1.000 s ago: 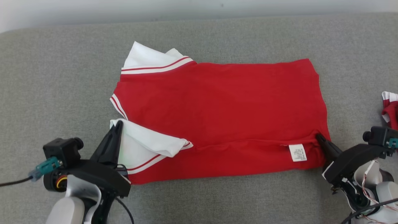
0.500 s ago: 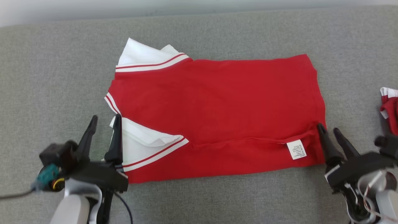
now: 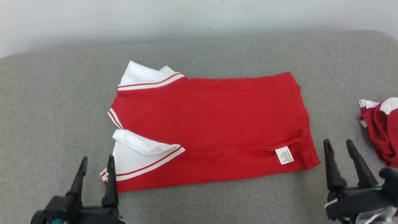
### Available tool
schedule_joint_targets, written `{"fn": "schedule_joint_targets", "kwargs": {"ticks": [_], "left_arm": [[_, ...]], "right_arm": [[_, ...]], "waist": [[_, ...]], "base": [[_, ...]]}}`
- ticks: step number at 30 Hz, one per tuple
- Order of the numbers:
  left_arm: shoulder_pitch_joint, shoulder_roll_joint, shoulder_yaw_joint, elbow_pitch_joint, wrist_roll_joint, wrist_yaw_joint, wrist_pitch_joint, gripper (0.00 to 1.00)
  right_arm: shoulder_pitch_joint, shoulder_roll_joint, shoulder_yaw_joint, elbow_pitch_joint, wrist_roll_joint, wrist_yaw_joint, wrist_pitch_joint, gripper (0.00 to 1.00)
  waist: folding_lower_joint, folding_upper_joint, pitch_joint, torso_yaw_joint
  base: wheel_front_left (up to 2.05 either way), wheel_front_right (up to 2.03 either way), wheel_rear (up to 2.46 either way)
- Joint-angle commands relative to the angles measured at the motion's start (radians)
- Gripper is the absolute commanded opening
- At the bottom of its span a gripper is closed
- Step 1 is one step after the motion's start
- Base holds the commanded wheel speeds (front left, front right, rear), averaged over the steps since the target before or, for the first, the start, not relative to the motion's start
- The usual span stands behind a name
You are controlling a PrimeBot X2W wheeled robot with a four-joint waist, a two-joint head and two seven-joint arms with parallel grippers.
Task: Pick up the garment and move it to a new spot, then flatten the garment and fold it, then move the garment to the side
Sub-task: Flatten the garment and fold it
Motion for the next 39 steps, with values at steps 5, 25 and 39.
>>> {"fn": "schedule_joint_targets", "kwargs": {"ticks": [5, 25, 39], "left_arm": [[0.061, 0.012, -0.014, 0.01, 0.014, -0.006, -0.029, 1.0], [0.145, 0.037, -0.022, 0.045, 0.012, 0.011, -0.024, 1.0], [0.124, 0.041, -0.04, 0.042, 0.012, 0.016, -0.007, 1.0]], "right_arm": [[0.064, -0.004, 0.024, -0.029, -0.087, 0.0, -0.032, 1.0], [0.205, 0.044, 0.027, -0.047, -0.179, 0.0, 0.002, 1.0], [0.191, 0.044, 0.023, -0.044, -0.172, 0.0, 0.009, 1.0]], "waist": [[0.0001, -0.0001, -0.075, 0.01], [0.0001, -0.0001, -0.194, 0.012], [0.0001, -0.0001, -0.179, 0.02]], "base": [[0.0, 0.0, 0.0], [0.0, 0.0, 0.0], [0.0, 0.0, 0.0]]}}
